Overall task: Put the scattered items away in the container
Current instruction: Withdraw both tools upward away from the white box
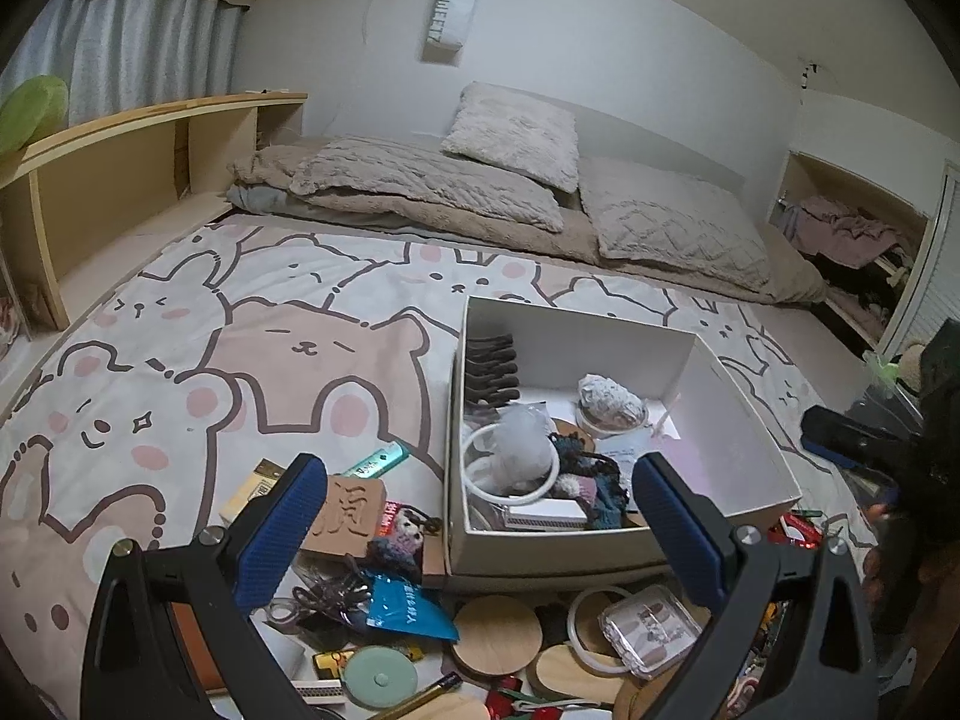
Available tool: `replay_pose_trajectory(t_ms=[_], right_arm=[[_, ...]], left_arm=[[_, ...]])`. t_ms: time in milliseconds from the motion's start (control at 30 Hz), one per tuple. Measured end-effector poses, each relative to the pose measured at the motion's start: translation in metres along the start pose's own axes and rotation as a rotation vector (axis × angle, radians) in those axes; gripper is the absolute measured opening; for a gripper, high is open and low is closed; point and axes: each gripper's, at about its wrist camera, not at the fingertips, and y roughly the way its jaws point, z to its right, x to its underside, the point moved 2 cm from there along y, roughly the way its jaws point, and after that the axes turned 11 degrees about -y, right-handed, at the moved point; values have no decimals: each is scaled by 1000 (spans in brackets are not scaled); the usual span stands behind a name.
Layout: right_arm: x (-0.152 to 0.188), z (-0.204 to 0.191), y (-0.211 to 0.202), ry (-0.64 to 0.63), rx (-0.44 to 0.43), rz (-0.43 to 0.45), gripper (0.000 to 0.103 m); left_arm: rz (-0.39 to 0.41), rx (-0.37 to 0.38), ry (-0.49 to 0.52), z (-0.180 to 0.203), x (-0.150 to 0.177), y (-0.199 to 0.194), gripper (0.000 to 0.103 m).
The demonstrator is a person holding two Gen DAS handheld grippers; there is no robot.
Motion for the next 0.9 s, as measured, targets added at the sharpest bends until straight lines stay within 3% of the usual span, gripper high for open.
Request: replay_pose_trajectory(t_ms=[433, 900], right_arm=[[-3, -10, -64, -214, 168, 179, 103], [5, 3, -116, -228, 214, 294, 103]], left_arm=[[54, 16, -3, 7, -8, -24, 103], [134, 1, 18, 14, -12, -51, 103]])
